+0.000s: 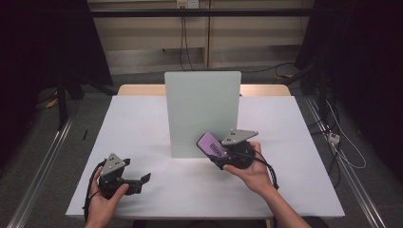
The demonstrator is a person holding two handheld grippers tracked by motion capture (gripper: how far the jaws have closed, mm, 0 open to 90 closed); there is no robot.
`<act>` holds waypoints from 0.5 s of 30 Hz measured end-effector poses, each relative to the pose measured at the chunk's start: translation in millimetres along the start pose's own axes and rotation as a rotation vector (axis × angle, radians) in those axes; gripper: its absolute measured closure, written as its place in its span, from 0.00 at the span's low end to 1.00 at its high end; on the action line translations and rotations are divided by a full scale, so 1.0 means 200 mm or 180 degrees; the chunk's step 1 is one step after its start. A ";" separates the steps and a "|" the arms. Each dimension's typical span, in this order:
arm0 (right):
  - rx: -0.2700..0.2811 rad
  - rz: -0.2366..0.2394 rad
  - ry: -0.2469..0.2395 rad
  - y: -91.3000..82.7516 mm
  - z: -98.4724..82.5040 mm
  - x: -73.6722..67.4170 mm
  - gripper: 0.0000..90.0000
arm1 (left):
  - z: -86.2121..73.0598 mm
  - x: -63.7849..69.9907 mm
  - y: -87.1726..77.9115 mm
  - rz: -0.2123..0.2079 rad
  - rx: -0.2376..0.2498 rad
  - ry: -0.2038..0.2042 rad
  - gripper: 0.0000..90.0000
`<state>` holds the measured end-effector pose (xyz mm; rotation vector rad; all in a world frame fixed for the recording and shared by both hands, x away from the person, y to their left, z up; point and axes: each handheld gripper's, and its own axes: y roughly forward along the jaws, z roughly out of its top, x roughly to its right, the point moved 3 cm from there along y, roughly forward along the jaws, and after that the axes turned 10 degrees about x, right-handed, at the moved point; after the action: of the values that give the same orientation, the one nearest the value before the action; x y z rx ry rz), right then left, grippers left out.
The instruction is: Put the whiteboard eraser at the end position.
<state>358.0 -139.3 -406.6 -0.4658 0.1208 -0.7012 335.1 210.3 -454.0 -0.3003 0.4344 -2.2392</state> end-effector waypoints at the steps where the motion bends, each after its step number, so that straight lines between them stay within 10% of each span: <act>1: -0.0017 0.0010 0.0016 0.00 -0.01 0.00 0.46 | 0.00 0.00 0.00 -0.0006 0.0000 -0.0006 0.06; 15: -0.0498 0.0418 -0.0028 0.02 -0.04 -0.02 0.46 | 0.00 -0.01 -0.01 0.0001 0.0035 -0.0009 0.06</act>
<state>354.4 -137.2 -416.5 -0.6052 0.1972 -0.5631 335.5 212.2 -452.7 -0.2977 0.4205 -2.2398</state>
